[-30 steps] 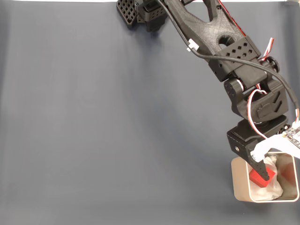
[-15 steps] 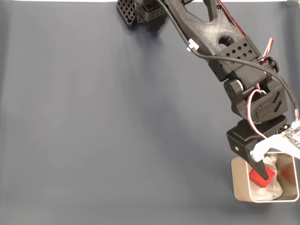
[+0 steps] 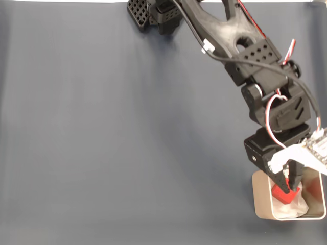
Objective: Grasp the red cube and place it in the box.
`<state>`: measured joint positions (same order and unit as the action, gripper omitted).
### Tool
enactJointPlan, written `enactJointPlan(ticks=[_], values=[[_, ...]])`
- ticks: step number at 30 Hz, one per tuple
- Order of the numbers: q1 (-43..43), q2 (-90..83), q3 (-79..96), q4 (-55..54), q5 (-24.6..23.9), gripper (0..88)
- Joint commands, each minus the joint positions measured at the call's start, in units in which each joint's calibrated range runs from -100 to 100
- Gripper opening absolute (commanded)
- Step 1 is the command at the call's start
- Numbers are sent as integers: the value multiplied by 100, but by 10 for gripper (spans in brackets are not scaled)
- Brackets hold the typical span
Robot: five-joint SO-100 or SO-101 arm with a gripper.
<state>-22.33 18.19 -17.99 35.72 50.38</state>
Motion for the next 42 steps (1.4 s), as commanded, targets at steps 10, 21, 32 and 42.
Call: enactJointPlan(ticks=[10,21,32,42], values=[[969,-2339,1781,-261,5,0],[1722,-5043,5066,-523,39,0],[1963,-8076,8451,-613,-132,0],[2055,-10745,11453,-457,-210,0]])
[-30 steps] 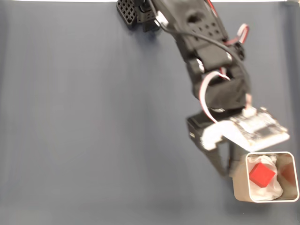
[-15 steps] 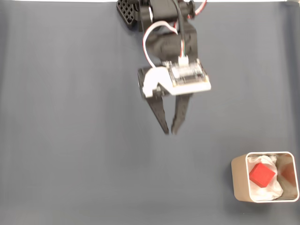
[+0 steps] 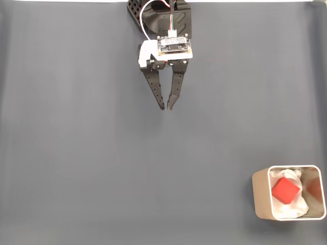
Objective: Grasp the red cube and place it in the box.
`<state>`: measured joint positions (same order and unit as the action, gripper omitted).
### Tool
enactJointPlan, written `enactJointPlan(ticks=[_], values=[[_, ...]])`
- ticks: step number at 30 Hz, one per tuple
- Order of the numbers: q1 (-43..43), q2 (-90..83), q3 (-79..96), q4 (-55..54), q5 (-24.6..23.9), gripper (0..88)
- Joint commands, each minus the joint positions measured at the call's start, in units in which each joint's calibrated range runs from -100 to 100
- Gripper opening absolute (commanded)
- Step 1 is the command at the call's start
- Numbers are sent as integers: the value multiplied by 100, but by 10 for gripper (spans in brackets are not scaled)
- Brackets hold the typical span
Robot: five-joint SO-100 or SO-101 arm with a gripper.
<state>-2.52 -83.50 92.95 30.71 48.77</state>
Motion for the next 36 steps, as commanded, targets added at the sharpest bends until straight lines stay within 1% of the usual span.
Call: enactJointPlan(ticks=[1,2,6,12,15,19,21,36], values=[[103,-705,514,159,-54,0],[131,-844,669,298,-49,0],[103,-1173,687,1478,-205,0],[167,-1641,687,3806,-171,0],[252,-1641,687,4405,-122,0],[288,-1641,687,4487,-142,5],[288,-1641,687,4487,-127,31],[281,-1641,687,4495,-93,31]])
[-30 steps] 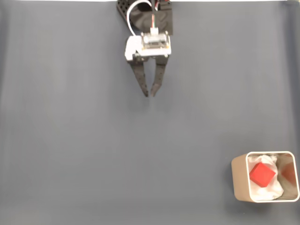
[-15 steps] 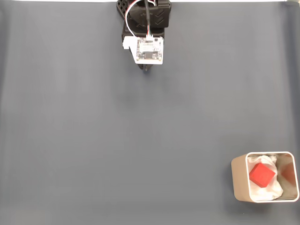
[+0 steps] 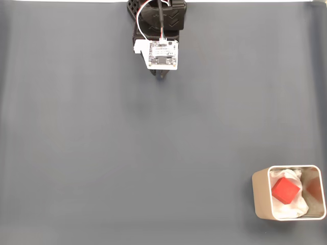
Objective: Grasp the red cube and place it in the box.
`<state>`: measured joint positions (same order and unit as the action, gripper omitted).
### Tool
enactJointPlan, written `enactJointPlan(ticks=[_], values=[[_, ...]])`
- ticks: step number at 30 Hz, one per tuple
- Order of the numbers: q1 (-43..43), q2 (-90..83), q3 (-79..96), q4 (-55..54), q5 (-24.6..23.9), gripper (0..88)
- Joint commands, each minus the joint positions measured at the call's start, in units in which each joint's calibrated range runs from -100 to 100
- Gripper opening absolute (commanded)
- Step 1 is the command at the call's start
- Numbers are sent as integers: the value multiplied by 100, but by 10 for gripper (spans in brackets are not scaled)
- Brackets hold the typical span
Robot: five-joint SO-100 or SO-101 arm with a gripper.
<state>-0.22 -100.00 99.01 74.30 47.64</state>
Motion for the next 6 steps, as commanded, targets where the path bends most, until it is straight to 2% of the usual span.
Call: enactJointPlan(ticks=[1,6], values=[[51,9,81,135,20,31],[51,9,81,135,20,31]])
